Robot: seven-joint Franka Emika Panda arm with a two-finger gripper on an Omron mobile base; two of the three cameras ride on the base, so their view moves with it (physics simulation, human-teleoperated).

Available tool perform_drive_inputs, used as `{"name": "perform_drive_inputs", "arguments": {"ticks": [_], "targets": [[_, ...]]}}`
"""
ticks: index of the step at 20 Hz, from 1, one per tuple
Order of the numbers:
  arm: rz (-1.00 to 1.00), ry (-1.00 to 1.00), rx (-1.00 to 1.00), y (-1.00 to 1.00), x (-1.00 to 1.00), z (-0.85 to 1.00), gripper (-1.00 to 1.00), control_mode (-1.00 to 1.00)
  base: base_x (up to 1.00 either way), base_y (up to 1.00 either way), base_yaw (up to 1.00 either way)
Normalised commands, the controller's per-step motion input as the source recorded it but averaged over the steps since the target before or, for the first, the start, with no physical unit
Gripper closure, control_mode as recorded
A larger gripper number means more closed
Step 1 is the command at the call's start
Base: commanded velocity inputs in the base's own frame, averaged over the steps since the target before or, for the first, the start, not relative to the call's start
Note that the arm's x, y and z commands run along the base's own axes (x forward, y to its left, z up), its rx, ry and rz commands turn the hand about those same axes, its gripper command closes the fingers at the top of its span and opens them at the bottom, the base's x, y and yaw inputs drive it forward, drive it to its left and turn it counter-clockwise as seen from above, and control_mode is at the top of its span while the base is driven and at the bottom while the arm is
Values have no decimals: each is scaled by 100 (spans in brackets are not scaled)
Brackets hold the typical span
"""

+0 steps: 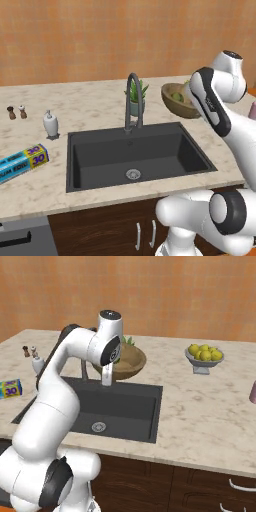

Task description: Pick the lime from the sink and place it in the bowl. Then pick the bowl and place it in the microwave. Then close the microwave door and press the start button.

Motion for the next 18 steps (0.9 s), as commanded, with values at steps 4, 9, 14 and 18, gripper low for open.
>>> {"name": "perform_drive_inputs", "arguments": {"ticks": [4,9,14,18], "targets": [[23,-6,-8,68,-39,56,100,-100,0,0,0],[17,-1,-14,73,-15,50,100,-100,0,0,0],[9,-18,-9,48,-35,9,100,-100,0,0,0],[4,-16,7,15,-24,0,100,-100,0,0,0]]}}
